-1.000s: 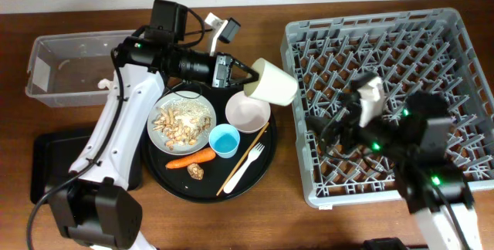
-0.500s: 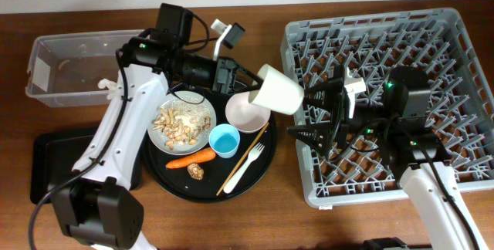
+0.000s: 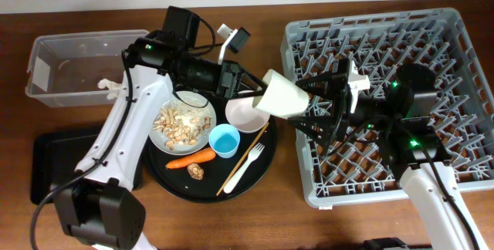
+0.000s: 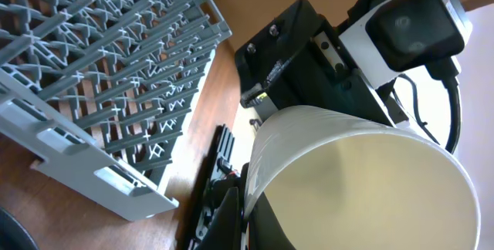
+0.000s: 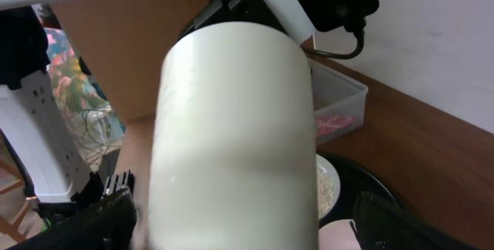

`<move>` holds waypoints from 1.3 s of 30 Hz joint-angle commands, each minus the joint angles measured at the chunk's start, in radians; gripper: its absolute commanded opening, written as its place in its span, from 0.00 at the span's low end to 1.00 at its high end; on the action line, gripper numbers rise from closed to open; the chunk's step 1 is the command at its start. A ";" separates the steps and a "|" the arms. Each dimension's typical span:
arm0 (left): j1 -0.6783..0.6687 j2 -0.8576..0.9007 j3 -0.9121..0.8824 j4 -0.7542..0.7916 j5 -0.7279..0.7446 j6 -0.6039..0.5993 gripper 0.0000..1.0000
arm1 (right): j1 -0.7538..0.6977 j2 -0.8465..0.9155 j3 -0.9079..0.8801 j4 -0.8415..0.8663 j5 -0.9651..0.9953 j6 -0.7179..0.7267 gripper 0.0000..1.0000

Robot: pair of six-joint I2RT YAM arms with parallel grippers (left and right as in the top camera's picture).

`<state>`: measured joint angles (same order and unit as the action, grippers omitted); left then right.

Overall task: Sort waste into correct bins and load items into the dishwasher rack
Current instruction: 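Hand the white cup from left gripper to right gripper, then place the white cup in the rack's right side with right gripper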

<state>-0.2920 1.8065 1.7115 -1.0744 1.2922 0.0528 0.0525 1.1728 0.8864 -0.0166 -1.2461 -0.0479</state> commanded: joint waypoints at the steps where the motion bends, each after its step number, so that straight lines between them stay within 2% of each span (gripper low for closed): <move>1: -0.011 0.005 0.008 -0.003 0.028 0.012 0.00 | 0.006 0.002 0.014 0.006 0.005 0.016 0.91; 5: -0.013 0.005 0.008 -0.003 0.028 0.012 0.00 | 0.005 0.002 0.014 0.006 0.005 0.016 0.82; 8: -0.013 0.005 0.008 -0.003 0.028 0.012 0.00 | 0.005 0.002 0.014 0.006 0.005 0.024 0.65; 12: -0.013 0.005 0.008 0.000 0.028 0.012 0.02 | 0.005 0.002 0.014 0.005 0.005 0.024 0.63; 16: -0.013 0.005 0.008 -0.001 -0.028 0.012 0.21 | 0.005 0.002 0.014 0.005 0.005 0.082 0.59; 17: -0.013 0.005 0.008 -0.002 -0.059 0.012 0.22 | 0.005 0.002 0.014 0.004 0.005 0.092 0.57; 19: -0.013 0.005 0.008 -0.005 -0.139 0.012 0.27 | 0.005 0.002 0.014 -0.011 0.009 0.095 0.52; 21: -0.010 0.005 0.008 -0.019 -0.285 0.012 0.31 | 0.005 0.002 0.014 -0.057 0.087 0.116 0.50; 25: 0.023 0.005 0.008 -0.074 -0.544 0.012 0.32 | -0.016 0.000 0.014 -0.173 0.245 0.117 0.49; 28: 0.092 0.005 0.008 -0.154 -0.776 0.011 0.32 | -0.087 -0.003 0.039 -0.338 0.364 0.117 0.43; 31: 0.137 0.005 0.008 -0.191 -0.948 0.003 0.31 | -0.154 -0.004 0.094 -0.497 0.464 0.116 0.43; 33: 0.171 0.005 0.008 -0.216 -1.106 0.003 0.30 | -0.217 -0.004 0.174 -0.657 0.600 0.116 0.43; 36: 0.198 0.005 0.008 -0.243 -1.222 -0.019 0.30 | -0.292 -0.002 0.291 -0.854 0.772 0.116 0.43; 39: 0.222 0.005 0.008 -0.247 -1.237 -0.019 0.31 | -0.388 0.020 0.425 -1.034 0.882 0.116 0.43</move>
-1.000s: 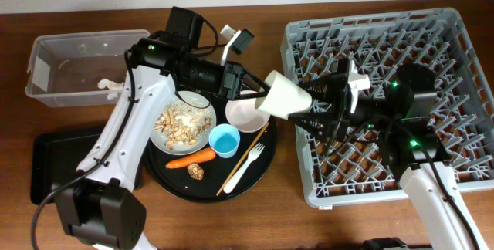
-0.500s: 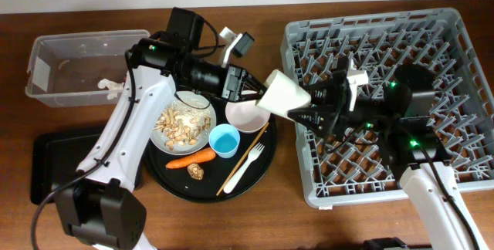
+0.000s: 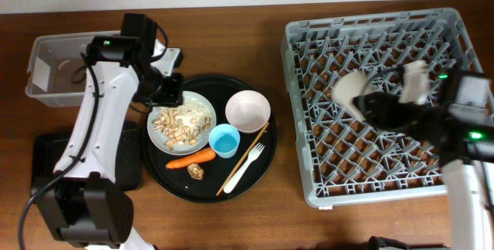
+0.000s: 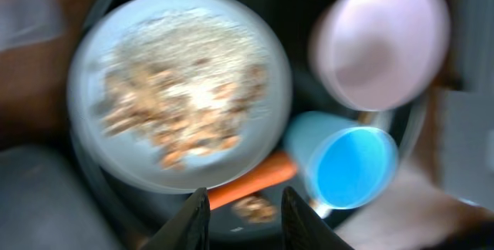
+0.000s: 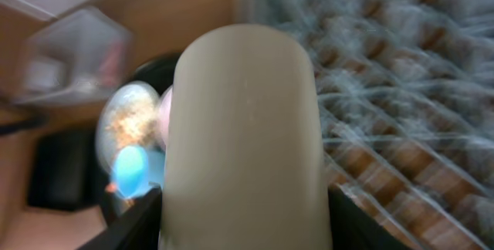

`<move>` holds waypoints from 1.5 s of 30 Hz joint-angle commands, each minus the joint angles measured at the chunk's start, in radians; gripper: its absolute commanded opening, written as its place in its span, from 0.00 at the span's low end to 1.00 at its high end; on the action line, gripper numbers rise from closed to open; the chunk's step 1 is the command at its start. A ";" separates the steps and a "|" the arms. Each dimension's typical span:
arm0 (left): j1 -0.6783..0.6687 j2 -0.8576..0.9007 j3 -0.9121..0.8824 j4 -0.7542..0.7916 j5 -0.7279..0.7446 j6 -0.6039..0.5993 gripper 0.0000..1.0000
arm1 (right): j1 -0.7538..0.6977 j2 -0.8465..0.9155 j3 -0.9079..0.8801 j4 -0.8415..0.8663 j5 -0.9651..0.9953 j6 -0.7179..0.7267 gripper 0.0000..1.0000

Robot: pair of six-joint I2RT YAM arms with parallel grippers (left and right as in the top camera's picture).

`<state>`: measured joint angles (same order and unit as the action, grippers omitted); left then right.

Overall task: Sort waste into correct bins and load items into the dishwasher rack
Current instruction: 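Place the white cup in the rack's right side with right gripper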

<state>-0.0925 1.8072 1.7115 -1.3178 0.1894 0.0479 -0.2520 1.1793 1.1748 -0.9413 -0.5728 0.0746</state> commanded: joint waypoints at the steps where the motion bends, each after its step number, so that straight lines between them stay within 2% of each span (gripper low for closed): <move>1: 0.026 0.005 0.008 -0.003 -0.134 -0.014 0.30 | -0.115 0.027 0.177 -0.153 0.240 -0.006 0.43; 4: 0.025 0.005 0.008 -0.004 -0.133 -0.014 0.30 | -0.227 0.109 0.323 -0.278 0.409 -0.006 0.43; 7: 0.025 0.005 0.008 -0.003 -0.126 -0.018 0.30 | -0.281 0.195 0.395 -0.348 0.502 -0.006 0.43; 13: 0.025 0.005 0.008 -0.007 -0.125 -0.018 0.30 | -0.385 0.365 0.409 -0.364 0.580 0.043 0.44; 19: 0.025 0.005 0.008 -0.008 -0.122 -0.018 0.30 | -0.489 0.451 0.407 -0.349 0.574 0.096 0.44; 26: 0.023 0.005 0.008 -0.008 -0.116 -0.026 0.30 | -0.494 0.525 0.406 -0.349 0.546 0.096 0.44; 28: 0.024 0.005 0.008 -0.008 -0.100 -0.026 0.31 | -0.494 0.544 0.406 -0.353 0.516 0.095 0.55; 31: 0.023 0.005 0.008 -0.007 -0.100 -0.026 0.31 | -0.494 0.560 0.405 -0.354 0.512 0.095 0.84; 32: 0.023 0.005 0.008 -0.007 -0.100 -0.026 0.31 | -0.494 0.561 0.405 -0.353 0.504 0.095 0.88; 38: 0.023 0.005 0.008 -0.009 -0.092 -0.026 0.32 | -0.494 0.555 0.408 -0.361 0.426 0.068 0.88; 42: 0.023 0.005 0.008 -0.032 0.034 -0.025 0.35 | -0.476 0.485 0.410 -0.365 0.251 -0.005 0.88; 45: 0.013 0.005 0.008 -0.067 0.078 -0.025 0.36 | -0.417 0.397 0.410 -0.390 0.203 -0.051 0.87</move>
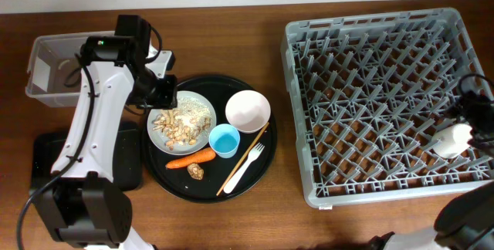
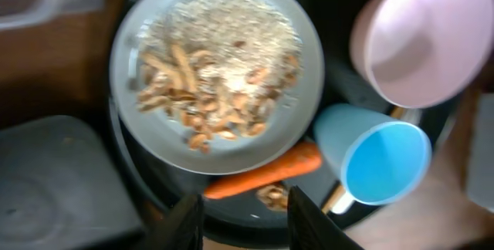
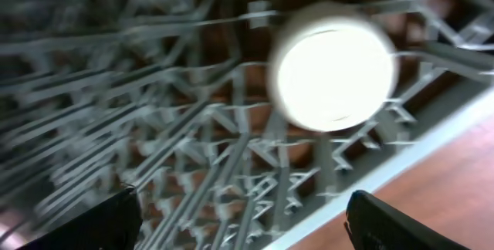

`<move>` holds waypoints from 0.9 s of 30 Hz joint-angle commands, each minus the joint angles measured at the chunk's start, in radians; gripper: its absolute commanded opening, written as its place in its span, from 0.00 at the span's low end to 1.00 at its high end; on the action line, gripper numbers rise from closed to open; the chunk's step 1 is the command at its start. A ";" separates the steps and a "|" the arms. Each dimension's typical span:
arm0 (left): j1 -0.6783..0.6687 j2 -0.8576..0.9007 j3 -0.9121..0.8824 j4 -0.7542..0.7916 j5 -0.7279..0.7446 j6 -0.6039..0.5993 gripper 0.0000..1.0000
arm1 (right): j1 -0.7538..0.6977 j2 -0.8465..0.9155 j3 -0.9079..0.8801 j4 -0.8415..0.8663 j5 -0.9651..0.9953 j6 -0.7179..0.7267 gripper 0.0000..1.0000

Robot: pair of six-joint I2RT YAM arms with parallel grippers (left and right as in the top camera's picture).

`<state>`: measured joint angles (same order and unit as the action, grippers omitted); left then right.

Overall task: Sort waste into correct bins and load items into the dishwasher rack
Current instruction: 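Place the white cup in the rack's right side with right gripper, then grasp the blue cup on the tray with left gripper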

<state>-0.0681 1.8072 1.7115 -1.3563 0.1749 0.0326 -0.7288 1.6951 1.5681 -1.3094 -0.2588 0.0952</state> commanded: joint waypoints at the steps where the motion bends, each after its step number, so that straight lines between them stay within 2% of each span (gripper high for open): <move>1: -0.019 0.005 0.006 -0.040 0.092 -0.010 0.36 | 0.086 -0.140 0.017 -0.035 -0.111 -0.090 0.87; 6: -0.092 0.005 -0.025 -0.058 0.092 -0.010 0.38 | 0.269 -0.217 0.017 -0.096 -0.100 -0.164 0.88; 11: -0.178 0.005 -0.142 0.018 0.091 -0.010 0.39 | 0.449 -0.223 0.014 -0.127 -0.061 -0.170 0.88; 15: -0.220 0.005 -0.270 0.127 0.091 -0.011 0.39 | 0.512 -0.223 0.014 -0.127 0.002 -0.169 0.88; 21: -0.222 0.006 -0.370 0.241 0.091 -0.018 0.38 | 0.513 -0.223 0.014 -0.128 0.002 -0.166 0.88; 22: -0.222 0.006 -0.381 0.250 0.092 -0.019 0.35 | 0.513 -0.223 0.014 -0.128 0.002 -0.166 0.88; 25: -0.222 0.006 -0.389 0.264 0.092 -0.019 0.11 | 0.513 -0.223 0.014 -0.129 0.002 -0.166 0.87; 27: -0.222 0.006 -0.388 0.273 0.092 -0.018 0.04 | 0.513 -0.223 0.014 -0.130 0.001 -0.166 0.88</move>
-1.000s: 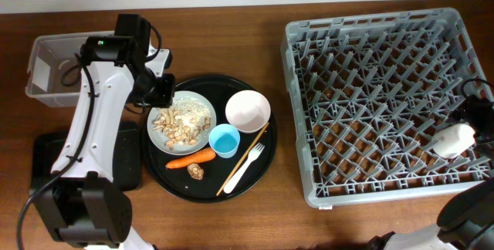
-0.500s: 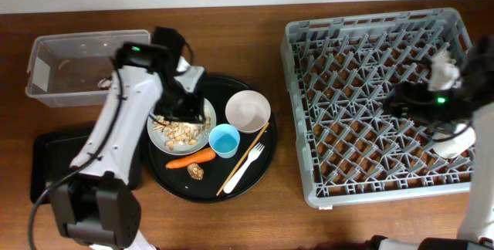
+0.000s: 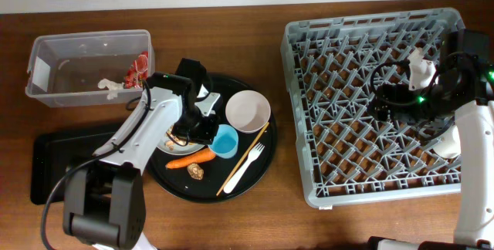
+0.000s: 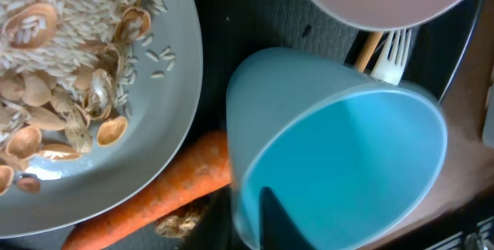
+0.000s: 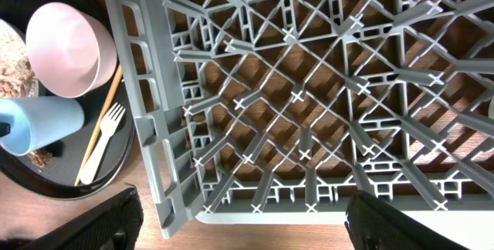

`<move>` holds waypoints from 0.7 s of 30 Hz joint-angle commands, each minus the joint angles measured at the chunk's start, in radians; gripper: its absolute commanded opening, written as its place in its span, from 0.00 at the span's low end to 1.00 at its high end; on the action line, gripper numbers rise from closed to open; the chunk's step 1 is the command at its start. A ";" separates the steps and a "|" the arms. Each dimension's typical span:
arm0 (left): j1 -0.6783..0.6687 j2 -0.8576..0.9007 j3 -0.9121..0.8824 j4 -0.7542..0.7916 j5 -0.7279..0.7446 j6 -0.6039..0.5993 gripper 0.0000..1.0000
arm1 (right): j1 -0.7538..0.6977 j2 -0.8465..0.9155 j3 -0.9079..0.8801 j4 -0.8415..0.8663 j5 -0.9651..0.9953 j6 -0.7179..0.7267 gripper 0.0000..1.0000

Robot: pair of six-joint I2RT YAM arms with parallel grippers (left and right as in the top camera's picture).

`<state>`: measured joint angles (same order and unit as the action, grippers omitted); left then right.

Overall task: Sort waste into correct bins and load items into the dishwasher rack
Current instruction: 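Grasp the blue cup on the tray with left gripper, then hand the blue cup from left gripper to right gripper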

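A blue cup [image 3: 225, 140] stands on the black tray [image 3: 231, 192], between a carrot [image 3: 189, 158] and a pink bowl [image 3: 248, 111]. My left gripper [image 3: 207, 128] is down at the cup's left rim. In the left wrist view the blue cup [image 4: 340, 150] fills the frame, and the left gripper [image 4: 245, 204] is shut on its wall, one finger [image 4: 270, 219] inside. My right gripper [image 3: 384, 96] hangs open over the middle of the grey rack [image 3: 370, 42], nothing in it. A white cup [image 3: 448, 143] rests in the rack's right side.
The tray also holds a plate of rice and shells [image 4: 93, 65], a white fork [image 3: 245, 163], a chopstick and a brown lump [image 3: 194, 171]. A clear bin [image 3: 85, 69] with scraps stands far left. In front of it lies a black bin [image 3: 46, 165].
My left gripper was open high above the plate; it is now low at the blue cup, shut on its rim. My right gripper has moved left from above the white cup, still open.
Both grippers met at a white cup held between tray and rack. Then the right gripper held that cup over the rack while the left was open above the plate. Then the cup sat in the rack's right side. Now the left grips the blue cup.
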<state>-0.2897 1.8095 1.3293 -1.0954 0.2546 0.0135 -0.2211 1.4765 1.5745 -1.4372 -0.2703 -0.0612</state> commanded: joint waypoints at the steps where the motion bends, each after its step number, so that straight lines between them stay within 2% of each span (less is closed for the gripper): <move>1: 0.000 0.004 -0.006 0.013 0.012 0.000 0.00 | 0.006 -0.004 0.007 -0.003 0.013 -0.010 0.88; 5: 0.001 0.003 0.010 0.000 0.054 0.002 0.00 | 0.006 -0.004 0.007 -0.003 0.013 -0.010 0.88; 10: 0.044 -0.034 0.176 -0.154 0.089 0.021 0.00 | 0.006 -0.004 0.007 -0.003 0.013 -0.014 0.90; 13: 0.090 -0.074 0.278 -0.154 0.303 0.112 0.00 | 0.006 -0.004 0.007 0.003 0.000 -0.016 0.94; 15: 0.108 -0.089 0.299 -0.100 0.441 0.124 0.00 | 0.006 -0.004 0.007 0.010 -0.081 -0.073 0.95; 19: 0.127 -0.089 0.298 0.154 0.921 0.122 0.00 | 0.006 0.013 0.006 0.044 -0.568 -0.364 0.97; 21: 0.124 -0.083 0.298 0.193 1.046 0.122 0.00 | 0.007 0.023 0.006 0.045 -0.758 -0.456 0.99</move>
<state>-0.1623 1.7275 1.6207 -0.9524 0.9031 0.1120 -0.2207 1.4784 1.5745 -1.3987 -0.6067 -0.2932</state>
